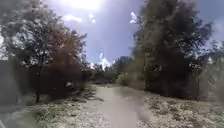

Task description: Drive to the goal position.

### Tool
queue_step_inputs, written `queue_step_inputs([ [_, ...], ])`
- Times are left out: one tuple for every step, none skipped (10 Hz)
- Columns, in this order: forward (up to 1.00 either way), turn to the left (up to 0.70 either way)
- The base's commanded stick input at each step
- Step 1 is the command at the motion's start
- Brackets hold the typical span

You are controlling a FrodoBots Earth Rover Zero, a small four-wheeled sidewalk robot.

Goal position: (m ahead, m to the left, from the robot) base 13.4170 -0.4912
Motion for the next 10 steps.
queue_step_inputs([
  [0.85,0.04],
  [0.85,0.04],
  [0.85,0.04],
  [0.85,0.04],
  [0.85,0.04],
  [0.85,0.04],
  [0.85,0.04],
  [0.85,0.04],
  [0.85,0.04],
  [0.85,0.04],
])
